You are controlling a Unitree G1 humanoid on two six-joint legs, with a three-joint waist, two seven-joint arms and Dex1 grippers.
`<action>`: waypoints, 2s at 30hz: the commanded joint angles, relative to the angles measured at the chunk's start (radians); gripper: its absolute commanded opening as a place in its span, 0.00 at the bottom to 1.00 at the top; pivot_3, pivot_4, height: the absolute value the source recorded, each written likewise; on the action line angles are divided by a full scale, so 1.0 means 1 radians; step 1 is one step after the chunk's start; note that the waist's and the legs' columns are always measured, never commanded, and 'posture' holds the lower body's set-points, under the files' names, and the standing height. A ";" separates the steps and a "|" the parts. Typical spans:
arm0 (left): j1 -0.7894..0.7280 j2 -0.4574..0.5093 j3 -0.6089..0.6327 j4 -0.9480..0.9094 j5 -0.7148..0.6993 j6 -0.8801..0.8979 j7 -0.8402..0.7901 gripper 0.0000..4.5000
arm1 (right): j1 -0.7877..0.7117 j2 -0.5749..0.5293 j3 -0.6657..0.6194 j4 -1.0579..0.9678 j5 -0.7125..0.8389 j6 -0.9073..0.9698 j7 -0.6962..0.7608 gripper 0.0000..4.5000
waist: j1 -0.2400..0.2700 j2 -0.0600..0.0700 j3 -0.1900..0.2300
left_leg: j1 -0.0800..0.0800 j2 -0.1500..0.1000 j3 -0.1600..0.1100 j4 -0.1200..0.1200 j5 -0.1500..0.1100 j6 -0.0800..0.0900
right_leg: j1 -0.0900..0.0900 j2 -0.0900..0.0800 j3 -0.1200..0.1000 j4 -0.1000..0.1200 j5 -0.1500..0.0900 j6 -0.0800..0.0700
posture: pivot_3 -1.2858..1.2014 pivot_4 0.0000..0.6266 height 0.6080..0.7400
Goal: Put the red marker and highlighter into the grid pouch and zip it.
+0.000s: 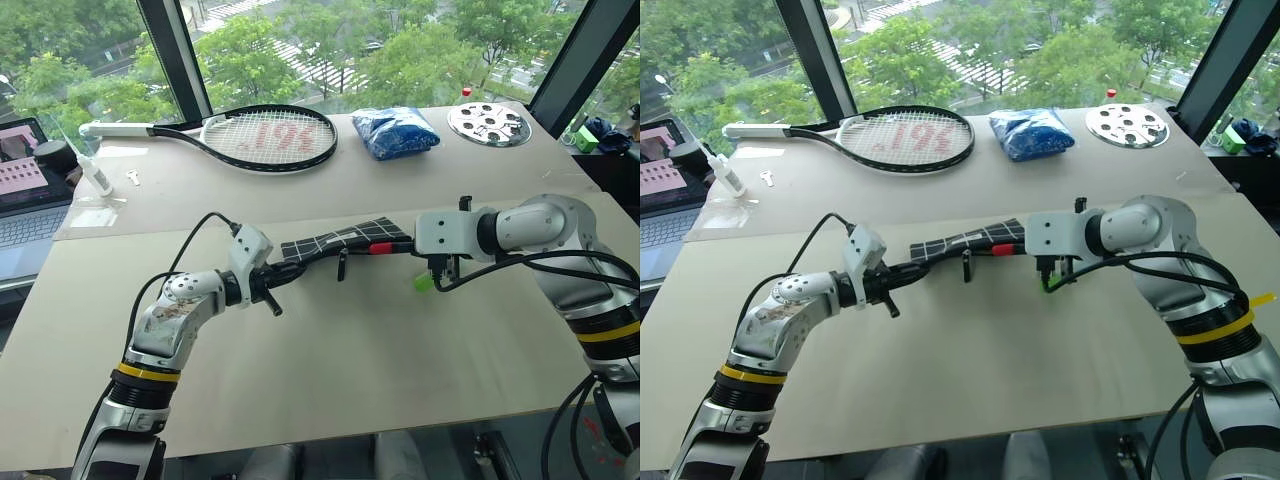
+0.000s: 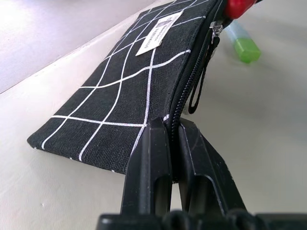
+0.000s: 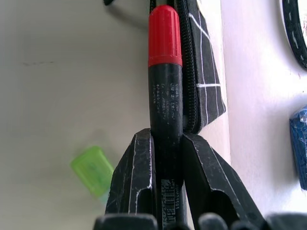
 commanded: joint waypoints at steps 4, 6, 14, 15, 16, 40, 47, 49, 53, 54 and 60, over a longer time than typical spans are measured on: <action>-0.001 0.008 0.008 -0.039 -0.003 0.003 0.004 0.00 | -0.087 0.066 0.064 0.083 -0.128 -0.018 -0.086 0.10 | -0.002 0.000 0.000 | 0.000 0.000 0.000 0.000 0.000 0.000 | 0.000 0.000 0.000 0.000 0.000 0.000 | 0.52 0.24 1.00; -0.002 0.007 0.008 -0.039 -0.003 0.005 0.004 0.00 | -0.101 0.094 0.080 0.098 -0.151 -0.015 -0.101 0.10 | -0.002 0.000 0.000 | 0.000 0.000 0.000 0.000 0.000 0.000 | 0.000 0.000 0.000 0.000 0.000 0.000 | 0.52 0.24 1.00; -0.010 -0.001 0.005 -0.029 -0.005 0.007 0.006 0.00 | -0.125 0.232 0.174 0.115 -0.273 -0.020 -0.164 0.10 | -0.004 0.000 0.000 | 0.000 0.000 0.000 0.000 0.000 0.000 | 0.000 0.000 0.000 0.000 0.000 0.000 | 0.52 0.24 1.00; -0.011 -0.001 0.005 -0.028 -0.005 0.007 0.006 0.00 | -0.128 0.251 0.185 0.121 -0.291 -0.022 -0.179 0.10 | -0.004 0.000 0.000 | 0.000 0.000 -0.001 0.000 0.000 0.000 | 0.000 0.000 0.000 0.000 0.000 0.000 | 0.52 0.24 1.00; -0.013 -0.003 0.004 -0.026 -0.005 0.006 0.006 0.00 | -0.134 0.268 0.197 0.130 -0.310 -0.029 -0.196 0.10 | -0.005 0.000 0.000 | 0.000 0.000 -0.001 0.000 0.000 0.000 | 0.000 0.000 0.000 0.000 0.000 0.000 | 0.52 0.24 1.00; -0.016 -0.011 0.015 -0.013 -0.014 0.006 -0.001 0.00 | -0.080 0.289 0.248 0.227 -0.305 -0.452 -0.295 0.10 | -0.014 0.000 0.000 | 0.001 0.000 -0.001 -0.001 0.000 -0.001 | -0.001 0.001 0.000 0.000 0.000 0.000 | 0.52 0.24 1.00; 0.000 -0.006 0.029 -0.034 -0.024 0.016 -0.001 0.00 | -0.100 0.313 0.225 0.319 -0.332 -0.531 -0.370 0.10 | -0.026 0.000 0.000 | 0.002 0.000 -0.001 -0.001 0.000 -0.001 | -0.001 0.001 0.000 0.001 0.000 -0.001 | 0.52 0.24 1.00; 0.006 -0.006 0.032 -0.041 -0.025 0.020 0.002 0.00 | -0.099 0.321 0.192 0.318 -0.290 -0.493 -0.339 0.32 | -0.028 0.000 0.000 | 0.002 0.000 -0.001 -0.001 0.000 -0.001 | -0.001 0.001 0.000 0.000 0.000 -0.001 | 0.52 0.24 1.00; 0.012 -0.006 0.036 -0.050 -0.027 0.024 0.006 0.00 | -0.116 0.330 0.124 0.331 -0.249 -0.435 -0.348 0.60 | -0.029 0.000 0.000 | 0.001 0.000 -0.003 -0.001 0.000 -0.001 | -0.001 0.001 0.000 0.000 0.000 -0.001 | 0.52 0.24 1.00; 0.014 -0.006 0.037 -0.052 -0.028 0.026 0.007 0.00 | -0.116 0.321 0.106 0.326 -0.217 -0.413 -0.307 0.67 | -0.029 0.000 0.000 | 0.001 0.000 -0.003 -0.001 0.000 -0.001 | -0.001 0.001 0.000 0.000 0.000 -0.001 | 0.52 0.24 1.00; 0.014 -0.009 0.050 -0.058 -0.038 0.037 0.016 0.00 | -0.098 0.202 -0.066 0.227 0.021 -0.343 -0.153 0.67 | -0.022 0.000 0.000 | 0.001 0.000 -0.004 -0.001 0.000 -0.001 | -0.001 0.001 0.000 0.000 0.000 -0.001 | 0.52 0.24 1.00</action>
